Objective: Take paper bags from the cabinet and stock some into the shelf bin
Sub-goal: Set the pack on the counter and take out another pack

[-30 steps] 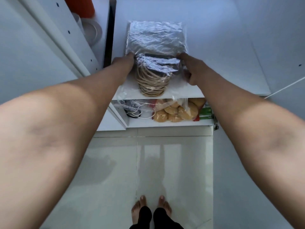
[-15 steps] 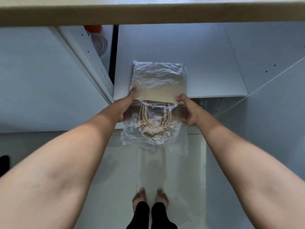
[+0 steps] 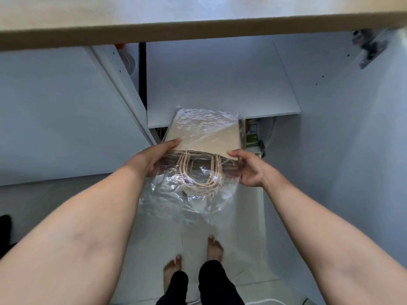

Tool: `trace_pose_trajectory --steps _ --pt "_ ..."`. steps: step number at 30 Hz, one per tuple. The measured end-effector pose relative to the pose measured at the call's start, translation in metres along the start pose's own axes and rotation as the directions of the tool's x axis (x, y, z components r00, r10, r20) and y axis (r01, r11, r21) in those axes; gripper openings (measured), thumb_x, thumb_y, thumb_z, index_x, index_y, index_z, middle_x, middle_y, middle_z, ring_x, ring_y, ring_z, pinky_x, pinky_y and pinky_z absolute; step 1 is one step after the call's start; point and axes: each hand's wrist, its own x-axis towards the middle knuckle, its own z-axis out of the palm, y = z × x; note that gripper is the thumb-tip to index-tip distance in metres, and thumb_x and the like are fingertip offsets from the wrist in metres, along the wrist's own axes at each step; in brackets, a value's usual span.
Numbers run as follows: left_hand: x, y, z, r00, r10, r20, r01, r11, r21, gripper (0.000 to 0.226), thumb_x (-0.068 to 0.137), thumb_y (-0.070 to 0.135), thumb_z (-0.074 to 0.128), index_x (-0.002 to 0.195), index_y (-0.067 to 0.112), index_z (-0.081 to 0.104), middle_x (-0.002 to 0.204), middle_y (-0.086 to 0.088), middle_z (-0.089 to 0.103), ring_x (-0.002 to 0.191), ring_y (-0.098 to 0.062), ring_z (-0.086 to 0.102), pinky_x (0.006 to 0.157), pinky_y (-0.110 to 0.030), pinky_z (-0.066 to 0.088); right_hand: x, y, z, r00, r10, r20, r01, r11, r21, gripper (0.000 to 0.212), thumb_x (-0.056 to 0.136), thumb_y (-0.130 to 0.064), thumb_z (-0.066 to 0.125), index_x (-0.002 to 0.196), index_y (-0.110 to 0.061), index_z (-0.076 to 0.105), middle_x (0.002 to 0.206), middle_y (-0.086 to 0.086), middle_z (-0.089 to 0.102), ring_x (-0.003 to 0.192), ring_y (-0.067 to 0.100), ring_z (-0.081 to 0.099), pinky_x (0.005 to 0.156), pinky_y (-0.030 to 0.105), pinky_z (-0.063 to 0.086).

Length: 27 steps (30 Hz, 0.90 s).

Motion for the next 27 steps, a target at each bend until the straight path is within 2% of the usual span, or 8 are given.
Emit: trace_pose_trajectory --steps 4,9,11,16,19,21,24,27 --pt "-0.028 -0.007 0.0 1.0 -0.011 -0.015 0.011 1.0 0.027 0.039 0.084 0.046 0.068 0.09 0.009 0.06 0.06 -0.007 0.072 0.044 -0.018 0.067 0.049 -0.026 0.057 -0.029 0.018 0.008 1.0 -0.024 0.006 0.024 1.0 0.02 0.032 0.063 -0.024 0.078 0.089 -0.01 0.067 0.084 0.009 0.072 0.079 0.024 0.066 0.086 0.034 0.05" --pt "-0.076 -0.003 0.007 0.999 0.001 0.052 -0.005 0.997 0.071 0.033 0.088 0.041 0.065 0.082 0.009 0.059 0.06 -0.007 0.066 0.039 -0.016 0.06 0.04 -0.021 0.052 -0.091 0.02 0.023 0.997 -0.059 -0.058 0.062 0.997 0.054 0.016 0.076 -0.019 0.069 0.086 -0.008 0.063 0.077 0.009 0.069 0.065 0.021 0.068 0.071 0.031 0.054" --pt "-0.094 0.007 0.011 0.997 0.002 0.079 -0.009 0.996 0.092 0.032 0.088 0.04 0.065 0.08 0.009 0.059 0.057 -0.006 0.065 0.041 -0.016 0.058 0.047 -0.023 0.051 -0.114 0.016 0.029 0.991 -0.099 -0.093 0.106 0.992 0.068 0.012 0.078 -0.017 0.067 0.084 -0.007 0.063 0.071 0.009 0.069 0.06 0.022 0.068 0.072 0.032 0.053" --pt "-0.159 0.042 0.019 0.991 0.047 0.125 -0.075 0.97 0.23 0.039 0.078 0.05 0.07 0.073 0.012 0.063 0.077 -0.005 0.062 0.075 -0.021 0.056 0.091 -0.033 0.04 -0.184 0.005 0.046 0.965 -0.227 -0.127 0.24 0.966 0.095 0.016 0.067 -0.016 0.069 0.071 -0.001 0.07 0.064 0.012 0.071 0.057 0.023 0.069 0.075 0.033 0.052" --pt "-0.189 0.064 0.025 0.982 0.06 0.179 -0.111 0.951 0.289 0.036 0.073 0.05 0.072 0.078 0.017 0.058 0.056 0.0 0.063 0.06 -0.013 0.053 0.064 -0.026 0.045 -0.22 -0.001 0.047 0.947 -0.295 -0.13 0.311 0.942 0.126 0.013 0.066 -0.014 0.073 0.065 -0.002 0.071 0.062 0.011 0.071 0.055 0.023 0.07 0.076 0.032 0.053" --pt "-0.205 0.077 0.032 0.975 0.057 0.213 -0.127 0.935 0.331 0.05 0.068 0.056 0.077 0.093 0.018 0.056 0.08 -0.005 0.065 0.069 -0.017 0.057 0.059 -0.027 0.046 -0.242 -0.004 0.043 0.933 -0.336 -0.13 0.352 0.926 0.134 0.025 0.052 -0.012 0.085 0.069 -0.001 0.071 0.064 0.012 0.071 0.057 0.024 0.07 0.08 0.032 0.053" --pt "-0.201 0.098 0.042 0.967 0.074 0.244 -0.165 0.911 0.379 0.085 0.05 0.059 0.088 0.117 0.017 0.058 0.113 -0.007 0.05 0.101 -0.021 0.047 0.084 -0.031 0.044 -0.269 -0.013 0.032 0.902 -0.395 -0.175 0.418 0.899 0.126 0.049 0.036 -0.012 0.094 0.076 -0.003 0.067 0.067 0.011 0.07 0.059 0.024 0.068 0.084 0.032 0.05" --pt "-0.18 0.122 0.059 0.948 0.024 0.317 -0.165 0.889 0.427 0.103 0.041 0.056 0.094 0.129 0.016 0.06 0.116 0.002 0.052 0.101 -0.016 0.043 0.097 -0.027 0.038 -0.308 -0.019 0.033 0.871 -0.447 -0.202 0.475 0.872 0.116 0.022 0.06 -0.013 0.08 0.074 -0.002 0.067 0.064 0.011 0.07 0.054 0.023 0.069 0.072 0.03 0.055"
